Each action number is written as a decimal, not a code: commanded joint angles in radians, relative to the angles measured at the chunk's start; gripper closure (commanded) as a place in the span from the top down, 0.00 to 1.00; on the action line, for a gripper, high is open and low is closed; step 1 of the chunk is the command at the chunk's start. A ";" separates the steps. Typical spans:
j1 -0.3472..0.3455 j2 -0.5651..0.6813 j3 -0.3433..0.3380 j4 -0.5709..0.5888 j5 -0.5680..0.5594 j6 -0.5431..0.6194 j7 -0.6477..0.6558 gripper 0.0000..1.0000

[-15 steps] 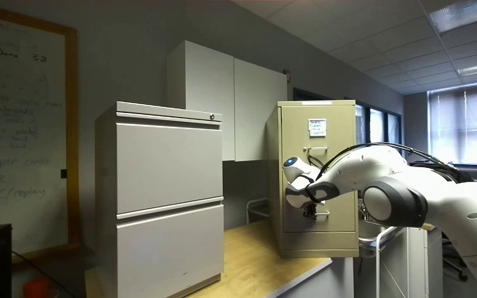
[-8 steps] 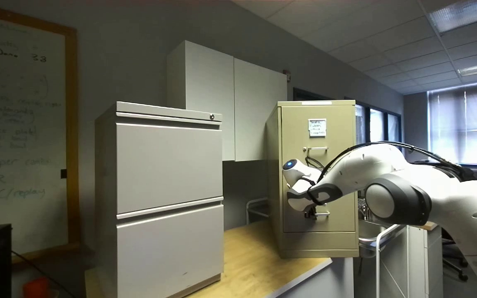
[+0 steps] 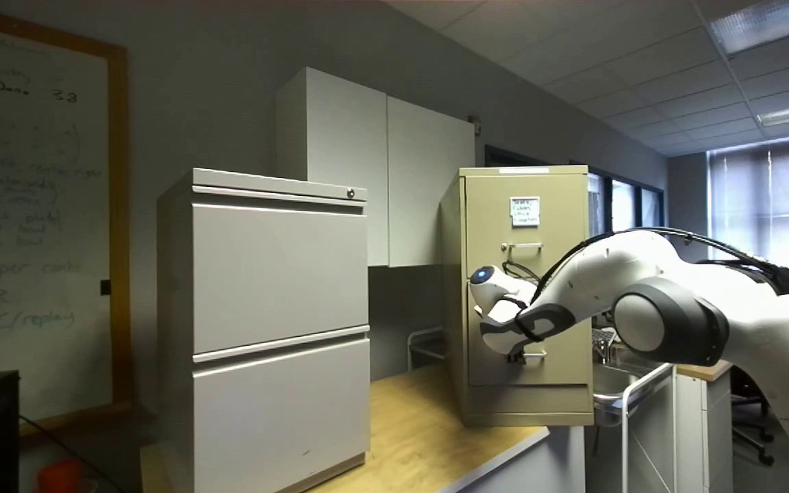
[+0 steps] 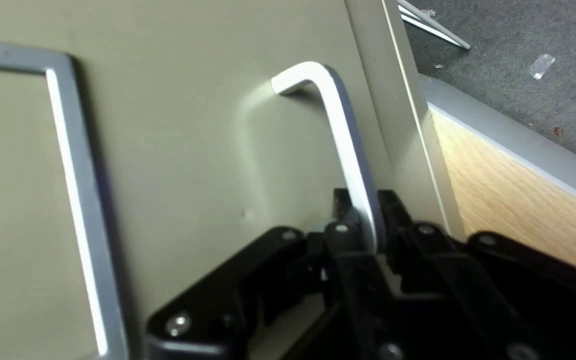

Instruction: Open the bottom drawer on the beige cabinet

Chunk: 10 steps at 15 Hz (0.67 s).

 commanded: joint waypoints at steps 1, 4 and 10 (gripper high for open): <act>0.041 -0.090 0.048 -0.191 0.011 -0.039 -0.024 0.04; 0.055 -0.123 0.043 -0.237 -0.041 -0.069 -0.038 0.04; 0.117 -0.198 0.051 -0.331 -0.157 -0.266 0.006 0.04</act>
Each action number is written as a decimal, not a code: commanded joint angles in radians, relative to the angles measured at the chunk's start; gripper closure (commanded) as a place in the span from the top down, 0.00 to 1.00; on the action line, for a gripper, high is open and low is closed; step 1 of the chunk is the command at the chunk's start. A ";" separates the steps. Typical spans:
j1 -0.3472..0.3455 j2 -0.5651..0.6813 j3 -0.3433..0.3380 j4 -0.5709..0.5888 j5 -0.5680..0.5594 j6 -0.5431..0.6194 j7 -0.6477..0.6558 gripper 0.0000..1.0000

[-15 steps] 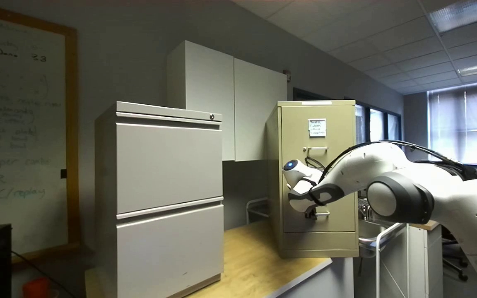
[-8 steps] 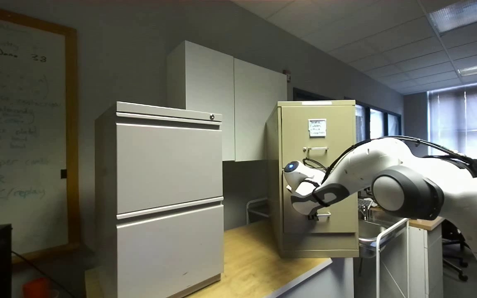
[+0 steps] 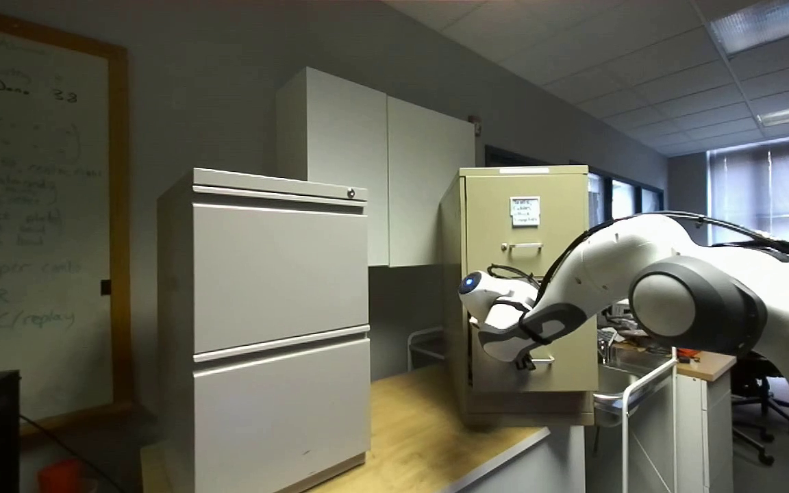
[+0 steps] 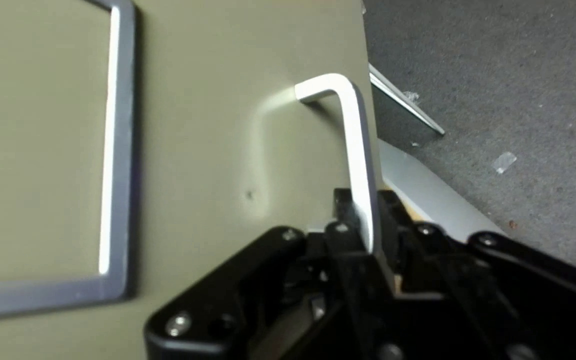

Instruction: Open the bottom drawer on the beige cabinet

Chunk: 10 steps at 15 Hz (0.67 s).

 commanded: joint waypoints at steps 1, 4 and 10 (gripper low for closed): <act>0.057 -0.091 0.050 -0.176 -0.008 -0.180 0.045 0.04; 0.080 -0.141 0.085 -0.237 -0.009 -0.301 0.043 0.04; 0.098 -0.257 0.139 -0.389 -0.004 -0.371 0.060 0.04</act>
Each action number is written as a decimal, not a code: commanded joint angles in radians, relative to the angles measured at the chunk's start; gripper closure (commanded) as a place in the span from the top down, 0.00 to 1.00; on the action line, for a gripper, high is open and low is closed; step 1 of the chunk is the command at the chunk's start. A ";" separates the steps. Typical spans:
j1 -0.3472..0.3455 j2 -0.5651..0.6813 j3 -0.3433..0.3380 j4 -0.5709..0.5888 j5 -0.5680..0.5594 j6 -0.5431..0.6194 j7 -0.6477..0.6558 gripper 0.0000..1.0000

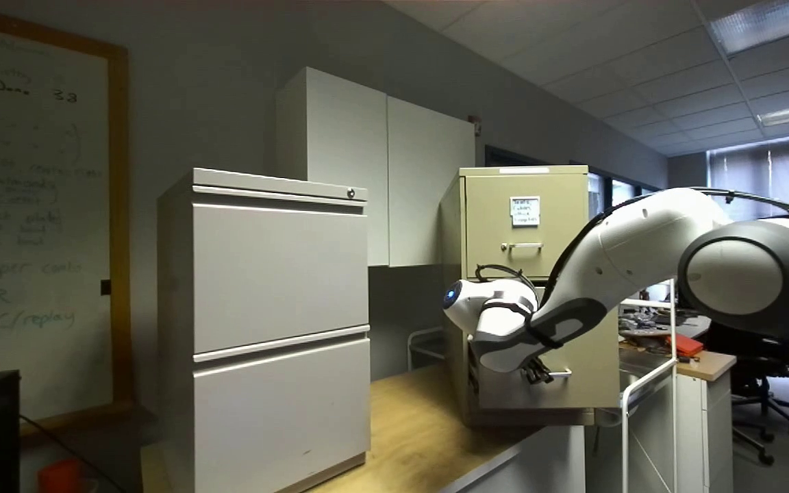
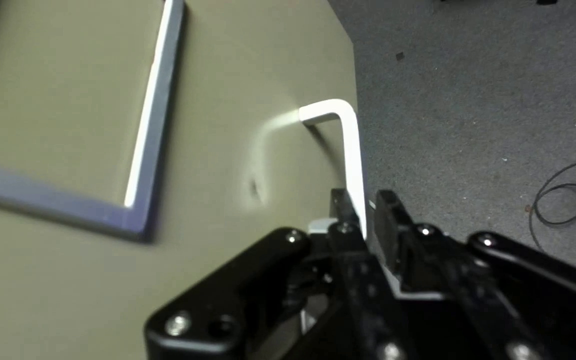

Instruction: Open the bottom drawer on the beige cabinet

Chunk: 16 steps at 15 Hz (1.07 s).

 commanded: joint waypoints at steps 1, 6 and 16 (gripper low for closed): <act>0.031 -0.087 0.060 -0.170 0.100 -0.110 0.017 0.04; 0.059 -0.174 0.094 -0.283 0.111 -0.170 0.055 0.04; 0.161 -0.281 0.177 -0.467 0.170 -0.315 0.208 0.16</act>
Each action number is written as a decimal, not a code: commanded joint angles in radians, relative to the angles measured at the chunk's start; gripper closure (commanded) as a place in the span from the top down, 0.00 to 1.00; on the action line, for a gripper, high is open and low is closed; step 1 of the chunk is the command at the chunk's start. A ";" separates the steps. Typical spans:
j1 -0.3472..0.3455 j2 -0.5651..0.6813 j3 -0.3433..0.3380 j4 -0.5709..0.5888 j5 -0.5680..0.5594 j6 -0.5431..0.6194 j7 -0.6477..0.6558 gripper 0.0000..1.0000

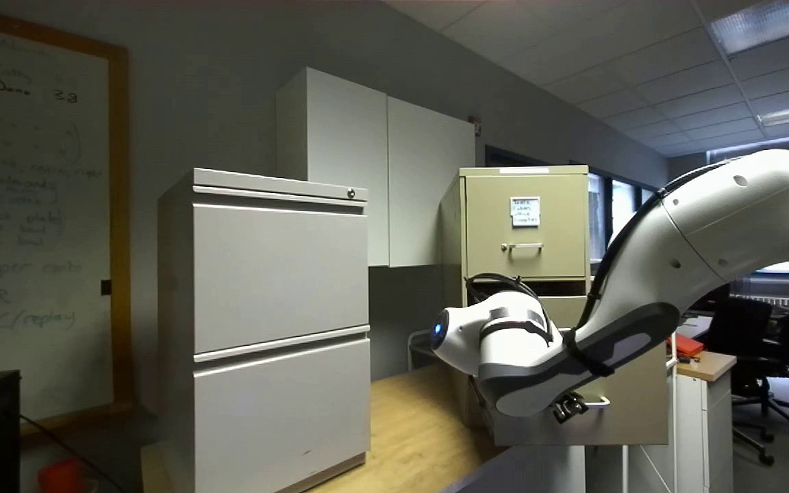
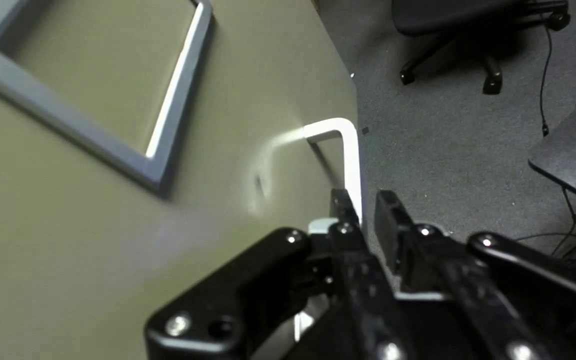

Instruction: Open the bottom drawer on the beige cabinet

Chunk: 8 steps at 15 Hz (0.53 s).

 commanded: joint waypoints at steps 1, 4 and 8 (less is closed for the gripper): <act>0.055 0.010 0.038 -0.091 0.173 -0.049 0.059 0.42; 0.078 0.013 0.054 -0.105 0.212 -0.088 0.096 0.53; 0.090 0.029 0.061 -0.080 0.305 -0.141 0.111 0.84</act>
